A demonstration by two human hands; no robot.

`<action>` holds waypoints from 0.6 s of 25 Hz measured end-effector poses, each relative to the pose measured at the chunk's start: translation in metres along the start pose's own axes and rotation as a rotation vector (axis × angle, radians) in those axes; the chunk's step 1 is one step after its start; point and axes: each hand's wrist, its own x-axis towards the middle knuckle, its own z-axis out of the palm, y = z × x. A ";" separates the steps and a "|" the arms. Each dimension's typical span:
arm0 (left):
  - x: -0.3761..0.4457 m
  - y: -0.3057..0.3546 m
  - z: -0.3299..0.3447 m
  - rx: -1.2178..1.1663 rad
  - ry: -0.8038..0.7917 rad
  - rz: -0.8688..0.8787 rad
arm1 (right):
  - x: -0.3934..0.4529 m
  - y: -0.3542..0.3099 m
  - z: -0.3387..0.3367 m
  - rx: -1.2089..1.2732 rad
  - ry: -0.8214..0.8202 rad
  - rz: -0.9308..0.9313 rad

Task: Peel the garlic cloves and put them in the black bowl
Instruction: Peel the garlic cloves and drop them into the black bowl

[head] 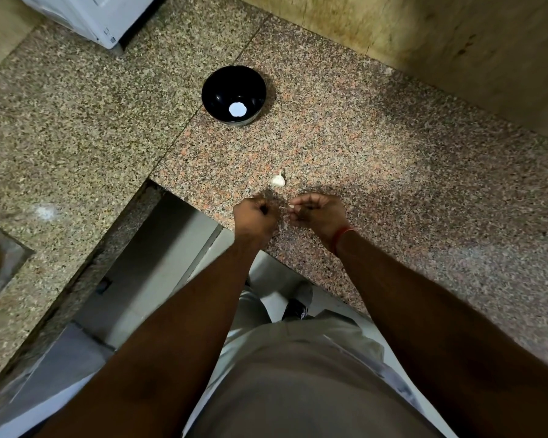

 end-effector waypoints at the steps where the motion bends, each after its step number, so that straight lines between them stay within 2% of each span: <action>1: 0.000 -0.001 0.000 -0.002 -0.006 -0.012 | 0.000 0.000 0.000 -0.007 0.021 0.005; 8: 0.001 -0.010 0.003 -0.068 -0.020 -0.099 | 0.010 0.008 -0.007 -0.287 0.293 -0.023; 11: 0.004 -0.025 0.005 -0.100 -0.005 -0.141 | 0.018 0.007 -0.008 -0.451 0.342 -0.108; 15: 0.002 -0.025 0.004 -0.271 -0.020 -0.304 | 0.014 0.009 0.000 -0.601 0.389 -0.220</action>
